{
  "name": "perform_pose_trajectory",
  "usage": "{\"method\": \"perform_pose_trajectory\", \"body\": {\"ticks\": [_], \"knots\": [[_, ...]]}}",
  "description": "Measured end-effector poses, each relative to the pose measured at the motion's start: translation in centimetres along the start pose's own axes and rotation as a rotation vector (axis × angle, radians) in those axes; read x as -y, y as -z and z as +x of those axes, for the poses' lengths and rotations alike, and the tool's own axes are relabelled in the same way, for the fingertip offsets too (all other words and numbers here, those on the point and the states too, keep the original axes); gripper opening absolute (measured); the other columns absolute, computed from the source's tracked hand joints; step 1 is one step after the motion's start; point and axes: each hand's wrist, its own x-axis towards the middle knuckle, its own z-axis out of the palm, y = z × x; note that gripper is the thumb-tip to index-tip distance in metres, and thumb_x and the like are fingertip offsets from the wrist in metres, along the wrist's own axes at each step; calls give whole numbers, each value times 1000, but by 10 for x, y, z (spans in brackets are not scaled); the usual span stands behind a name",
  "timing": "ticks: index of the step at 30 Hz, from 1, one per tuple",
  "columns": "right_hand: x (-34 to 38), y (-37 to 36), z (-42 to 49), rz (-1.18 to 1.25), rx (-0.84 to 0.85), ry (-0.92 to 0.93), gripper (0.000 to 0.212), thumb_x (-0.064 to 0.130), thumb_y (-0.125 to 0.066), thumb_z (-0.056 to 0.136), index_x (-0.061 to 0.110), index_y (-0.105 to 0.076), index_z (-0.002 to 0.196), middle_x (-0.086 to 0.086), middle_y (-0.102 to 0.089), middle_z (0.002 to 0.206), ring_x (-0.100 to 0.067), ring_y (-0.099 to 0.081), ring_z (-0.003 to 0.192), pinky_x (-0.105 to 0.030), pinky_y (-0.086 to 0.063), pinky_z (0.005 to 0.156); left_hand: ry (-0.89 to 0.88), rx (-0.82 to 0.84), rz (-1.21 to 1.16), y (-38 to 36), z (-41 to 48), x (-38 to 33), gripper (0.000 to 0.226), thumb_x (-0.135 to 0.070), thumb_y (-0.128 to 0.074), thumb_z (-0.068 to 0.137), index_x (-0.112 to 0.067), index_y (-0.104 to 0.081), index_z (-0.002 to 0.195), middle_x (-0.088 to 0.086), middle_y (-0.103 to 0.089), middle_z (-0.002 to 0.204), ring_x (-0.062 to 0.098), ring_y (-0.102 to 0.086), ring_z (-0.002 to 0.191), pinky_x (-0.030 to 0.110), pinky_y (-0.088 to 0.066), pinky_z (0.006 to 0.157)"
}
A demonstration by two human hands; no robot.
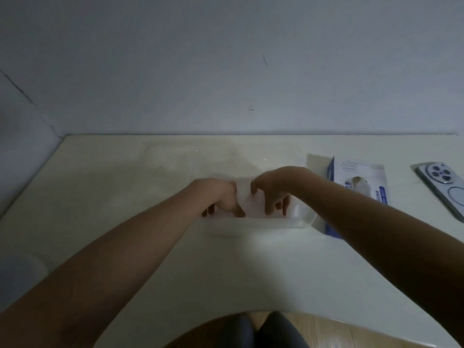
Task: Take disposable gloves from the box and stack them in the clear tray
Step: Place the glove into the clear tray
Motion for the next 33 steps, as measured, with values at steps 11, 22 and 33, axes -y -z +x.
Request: {"method": "perform_pose_trajectory", "body": {"ticks": [11,22,33], "knots": [[10,-2,-11,-157,-40,17,46,20,-52,99,13,-42,144,-9,-62,92,-14,-64,63,-24,-57,62,-23,-60,316,-2,2,2,77,-48,-65,88,-11,-31,145,15,-52,130,18,-60,67,19,-51,53],[-11,-25,-80,343,-927,292,13,21,-61,94,13,-70,98,-1,-70,82,-8,-65,65,-14,-49,50,-310,-638,-84,-1,-46,-22,23,-31,-51,98,-14,-60,112,2,-69,90,18,-67,72,28,-54,60],[-123,-79,-116,540,-1161,-126,14,18,-62,92,13,-68,80,0,-66,70,-13,-64,64,-20,-51,58,-830,-1088,-262,-56,-73,-150,13,-21,-57,92,-20,-67,99,-7,-62,87,9,-55,78,19,-37,64]]}}
